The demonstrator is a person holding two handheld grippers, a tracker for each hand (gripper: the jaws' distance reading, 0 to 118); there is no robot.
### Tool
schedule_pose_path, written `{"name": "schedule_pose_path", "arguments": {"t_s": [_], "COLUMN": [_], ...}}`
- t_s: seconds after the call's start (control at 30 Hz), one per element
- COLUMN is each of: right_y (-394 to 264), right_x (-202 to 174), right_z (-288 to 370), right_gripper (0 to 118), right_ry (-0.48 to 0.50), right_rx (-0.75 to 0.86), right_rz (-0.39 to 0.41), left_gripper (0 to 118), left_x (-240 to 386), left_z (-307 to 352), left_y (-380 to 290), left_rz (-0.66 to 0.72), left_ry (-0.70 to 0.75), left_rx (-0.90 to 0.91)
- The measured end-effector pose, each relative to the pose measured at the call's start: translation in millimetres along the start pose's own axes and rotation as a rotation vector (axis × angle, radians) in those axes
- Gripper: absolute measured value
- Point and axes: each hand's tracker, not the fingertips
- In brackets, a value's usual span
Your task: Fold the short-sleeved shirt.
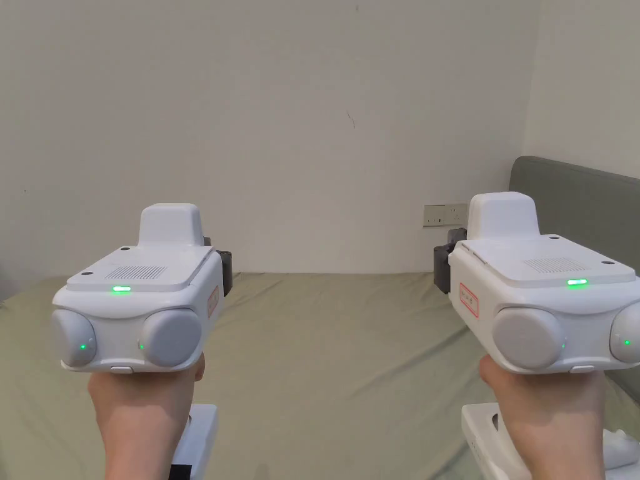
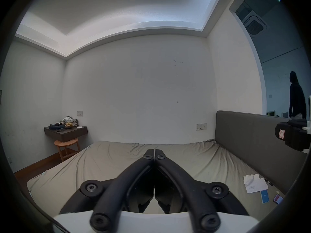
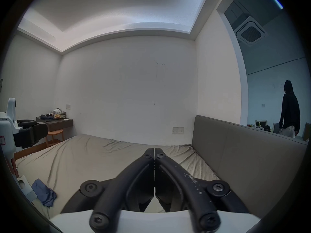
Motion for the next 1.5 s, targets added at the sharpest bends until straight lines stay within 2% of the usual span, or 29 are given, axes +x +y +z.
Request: {"name": "schedule_pose_path", "arguments": {"t_s": [0.77, 0.93, 0.97, 1.0, 1.03, 1.07, 1.1, 1.17, 1.2, 1.23, 1.27, 1.37, 1.5], "right_y": [0.8, -0.2, -0.4, -0.4, -0.4, -0.9, -1.3, -3.6, -5.1, -6.4, -7.6, -9.1, -8.6], "right_x": [-3.3, -2.5, -2.2, -2.3, -2.3, -2.4, -2.7, -3.1, -3.5, -4.1, -5.0, -6.0, -4.9], "right_z": [-2.7, -5.2, -5.0, -5.4, -6.4, -7.4, -7.6, -8.6, -9.1, -8.4, -7.8, -8.2, -8.1], "right_gripper": [0, 4, 13, 28, 35, 37, 48, 81, 100, 111, 118, 118, 118], "right_ry": [0.018, 0.025, 0.025, 0.026, 0.033, 0.035, 0.034, 0.034, 0.036, 0.035, 0.031, 0.012, 0.003], "right_rx": [0.013, 0.019, 0.022, 0.021, 0.011, 0.008, 0.005, 0.001, 0.001, 0.004, 0.011, 0.026, 0.034], "right_rz": [0.007, -0.007, -0.006, -0.004, -0.002, -0.005, -0.008, -0.013, -0.013, -0.008, 0.001, 0.019, -0.002], "left_gripper": [0, 3, 13, 31, 41, 48, 59, 85, 108, 118, 118, 118, 118], "left_x": [-4.2, -4.4, -5.2, -6.2, -6.7, -7.2, -7.1, -7.1, -6.5, -6.2, -6.8, -6.9, -5.5], "left_z": [-6.7, -2.4, -1.4, -2.4, -4.0, -5.7, -6.5, -7.0, -6.6, -6.3, -3.9, -6.3, -4.7], "left_y": [-3.8, -3.7, -2.8, -1.9, -1.6, -2.1, -3.1, -4.5, -5.2, -6.1, -7.7, -8.1, -8.1], "left_rz": [0.001, 0.009, 0.011, 0.012, 0.011, 0.012, 0.011, 0.003, 0.003, 0.004, 0.003, 0.005, 0.003], "left_ry": [-0.004, -0.003, -0.006, -0.014, -0.024, -0.02, -0.019, -0.023, -0.025, -0.026, -0.03, -0.024, -0.017], "left_rx": [-0.023, -0.001, -0.003, -0.012, -0.029, -0.033, -0.031, -0.03, -0.032, -0.034, -0.018, -0.011, -0.009]}}
